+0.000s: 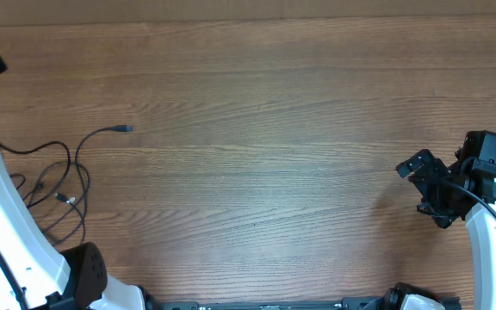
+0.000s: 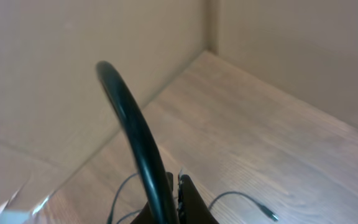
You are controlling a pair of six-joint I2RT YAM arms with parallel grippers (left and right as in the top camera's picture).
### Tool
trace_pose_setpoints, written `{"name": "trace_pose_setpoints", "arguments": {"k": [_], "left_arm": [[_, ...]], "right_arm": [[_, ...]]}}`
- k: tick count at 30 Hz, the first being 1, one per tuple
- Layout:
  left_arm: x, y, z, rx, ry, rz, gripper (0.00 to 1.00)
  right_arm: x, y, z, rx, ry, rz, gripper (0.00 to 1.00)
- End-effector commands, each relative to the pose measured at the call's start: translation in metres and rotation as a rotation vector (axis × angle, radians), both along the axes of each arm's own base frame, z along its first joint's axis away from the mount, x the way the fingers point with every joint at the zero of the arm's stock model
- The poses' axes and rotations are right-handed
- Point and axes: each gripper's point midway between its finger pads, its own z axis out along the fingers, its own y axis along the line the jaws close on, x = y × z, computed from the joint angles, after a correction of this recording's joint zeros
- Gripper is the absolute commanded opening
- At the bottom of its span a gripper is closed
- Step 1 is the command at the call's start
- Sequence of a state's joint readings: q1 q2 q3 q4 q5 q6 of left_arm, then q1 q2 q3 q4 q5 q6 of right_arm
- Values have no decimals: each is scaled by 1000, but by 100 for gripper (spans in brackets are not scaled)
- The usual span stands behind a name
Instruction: Untangle cables
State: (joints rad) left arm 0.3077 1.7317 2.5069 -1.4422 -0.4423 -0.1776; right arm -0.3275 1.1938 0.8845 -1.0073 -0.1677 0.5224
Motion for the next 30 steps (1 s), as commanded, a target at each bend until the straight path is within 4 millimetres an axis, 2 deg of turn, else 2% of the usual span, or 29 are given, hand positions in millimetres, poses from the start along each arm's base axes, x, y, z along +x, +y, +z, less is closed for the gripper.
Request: {"name": "trace_pose_setpoints", "arguments": {"k": [1, 8, 9, 11, 12, 13, 22, 25, 30], "left_arm": [[-6, 25, -23, -57, 13, 109, 4], [-5, 45, -53, -115, 49, 157, 5], [-4, 45, -56, -133, 50, 148, 18], [-2, 44, -61, -165, 47, 128, 69], [-1, 42, -62, -181, 42, 115, 86], [1, 40, -63, -194, 38, 104, 99], [16, 15, -68, -309, 7, -24, 100], [25, -2, -70, -379, -10, -108, 100], [39, -42, -69, -472, -20, -342, 100]], "right_arm": [[3, -4, 10, -22, -31, -2, 100], [3, -4, 10, -22, -29, -2, 100], [3, -4, 10, -21, -29, -1, 100], [3, -4, 10, -22, -29, -2, 100], [3, -4, 10, -21, -29, -1, 100], [3, -4, 10, -22, -29, -2, 100], [3, -4, 10, -22, -30, -2, 100], [3, -4, 10, -22, -30, -2, 100], [4, -3, 11, -17, -35, 1, 100]]}}
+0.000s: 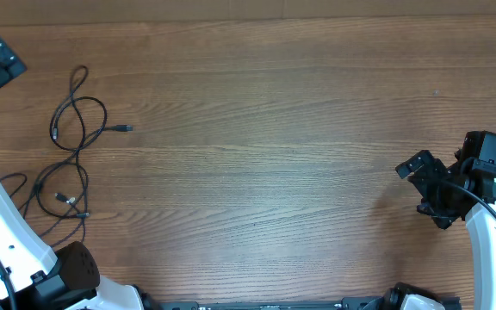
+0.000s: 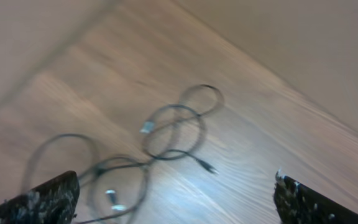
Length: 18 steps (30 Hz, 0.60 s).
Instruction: Untangle cables
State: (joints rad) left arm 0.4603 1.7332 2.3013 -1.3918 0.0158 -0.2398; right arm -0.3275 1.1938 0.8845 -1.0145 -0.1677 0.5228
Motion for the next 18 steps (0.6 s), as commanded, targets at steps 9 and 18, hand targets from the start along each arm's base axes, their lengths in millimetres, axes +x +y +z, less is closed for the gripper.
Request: {"name": "trace_pose_setpoints", "arguments": {"k": [9, 18], "left_arm": [[5, -112, -23, -124, 104, -452, 100], [-29, -156, -86, -136, 436, -499, 100]], "right_arm": [[45, 66, 38, 116, -279, 360, 95], [54, 147, 30, -50, -330, 768, 97]]}}
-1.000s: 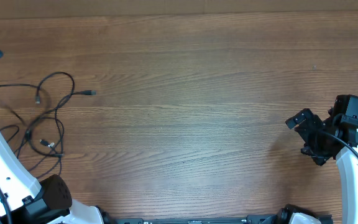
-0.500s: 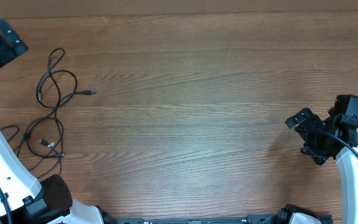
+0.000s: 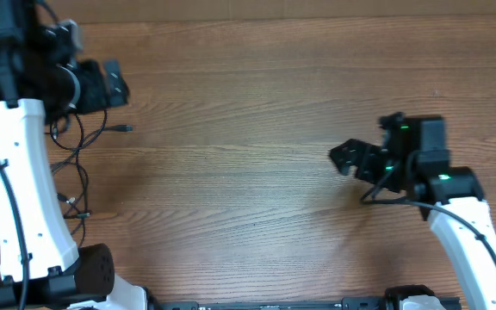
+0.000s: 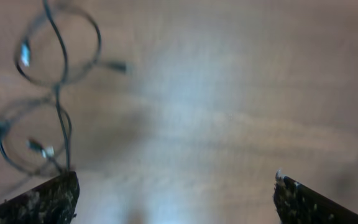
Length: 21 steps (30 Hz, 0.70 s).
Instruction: Untangle cables
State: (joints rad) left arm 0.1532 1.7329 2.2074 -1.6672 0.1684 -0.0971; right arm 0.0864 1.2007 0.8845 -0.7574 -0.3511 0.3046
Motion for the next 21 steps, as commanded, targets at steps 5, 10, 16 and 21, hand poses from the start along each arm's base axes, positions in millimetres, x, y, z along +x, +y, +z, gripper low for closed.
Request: {"name": "trace_pose_setpoints", "arguments": {"k": [5, 10, 16, 21], "left_arm": [[-25, -19, -63, 34, 254, -51, 100], [-53, -29, -107, 20, 436, -74, 99], [-95, -32, -130, 11, 556, -75, 99], [-116, -33, -124, 18, 468, -66, 100]], "right_arm": [[13, 14, -14, -174, -41, 83, 100], [4, 3, -24, -197, 26, 60, 100], [-27, -5, -38, -218, 170, 62, 100], [-52, -10, -42, -234, 262, 70, 100]]}}
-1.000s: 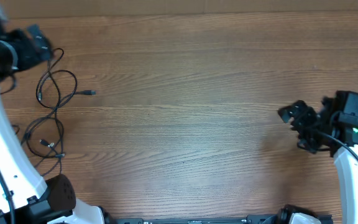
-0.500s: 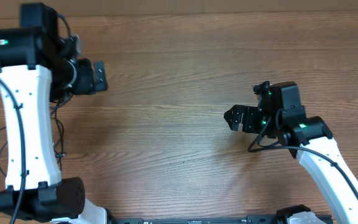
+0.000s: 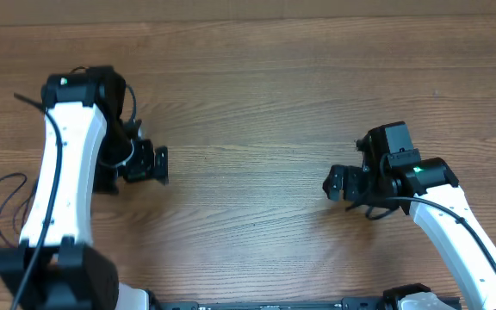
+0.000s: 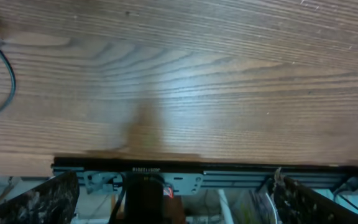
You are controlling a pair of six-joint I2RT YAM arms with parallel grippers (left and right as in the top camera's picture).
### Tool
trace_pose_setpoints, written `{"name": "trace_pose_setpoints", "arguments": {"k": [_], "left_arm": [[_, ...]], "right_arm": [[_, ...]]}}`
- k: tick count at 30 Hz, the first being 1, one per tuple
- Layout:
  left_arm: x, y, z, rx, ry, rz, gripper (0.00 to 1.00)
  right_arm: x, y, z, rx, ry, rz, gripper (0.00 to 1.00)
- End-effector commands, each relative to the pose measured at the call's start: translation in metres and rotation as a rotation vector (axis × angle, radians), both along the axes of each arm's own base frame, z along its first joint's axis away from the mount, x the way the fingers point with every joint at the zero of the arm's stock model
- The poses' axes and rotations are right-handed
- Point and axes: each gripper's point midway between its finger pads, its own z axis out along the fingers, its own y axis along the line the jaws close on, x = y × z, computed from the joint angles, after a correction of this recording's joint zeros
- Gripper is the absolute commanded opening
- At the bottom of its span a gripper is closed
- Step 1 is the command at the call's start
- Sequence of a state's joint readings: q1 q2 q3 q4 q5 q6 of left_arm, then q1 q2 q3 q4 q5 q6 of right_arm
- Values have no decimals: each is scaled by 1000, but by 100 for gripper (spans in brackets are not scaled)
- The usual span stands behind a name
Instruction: Untangle cables
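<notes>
The thin black cables lie in loose loops at the table's left side, partly hidden under my left arm. One strand shows beside the arm (image 3: 126, 108). In the left wrist view a cable loop (image 4: 8, 81) lies at the left edge. My left gripper (image 3: 138, 166) hangs over bare wood just right of the cables. It is open, its fingers (image 4: 42, 200) wide apart with nothing between them. My right gripper (image 3: 350, 195) is over bare wood right of centre, far from the cables, and looks open and empty.
The wooden table (image 3: 257, 103) runs to a black rail (image 4: 185, 169) along its front edge, with wiring below it. A cardboard wall (image 3: 248, 9) stands along the back. My left arm's base (image 3: 58, 275) sits at the front left.
My left gripper has moved from the back left, over the cables, to a spot nearer the front and just right of them. My right gripper has moved slightly forward and left.
At first my left gripper was off the left edge with a cable draped over it. Then it was open and the cable lay in loops further back. After that both arms were further in over the table. Now the left gripper hangs open beside the cables.
</notes>
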State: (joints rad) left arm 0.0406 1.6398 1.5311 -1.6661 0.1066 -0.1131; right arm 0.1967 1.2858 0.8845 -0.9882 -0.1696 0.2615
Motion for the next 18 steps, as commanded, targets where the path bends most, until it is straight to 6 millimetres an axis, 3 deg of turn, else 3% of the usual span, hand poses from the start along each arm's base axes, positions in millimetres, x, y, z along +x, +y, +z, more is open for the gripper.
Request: {"name": "trace_pose_setpoints", "arguments": {"k": [1, 9, 18], "left_arm": [[-14, 0, 22, 15, -166, 17, 100], [-27, -1, 65, 25, -610, 41, 99], [-67, 9, 122, 81, -1073, 121, 100]], "right_arm": [[-4, -4, 9, -11, -5, -5, 100], [-18, -6, 37, 11, -138, 8, 100], [-40, -10, 95, 71, -484, 19, 100]]}}
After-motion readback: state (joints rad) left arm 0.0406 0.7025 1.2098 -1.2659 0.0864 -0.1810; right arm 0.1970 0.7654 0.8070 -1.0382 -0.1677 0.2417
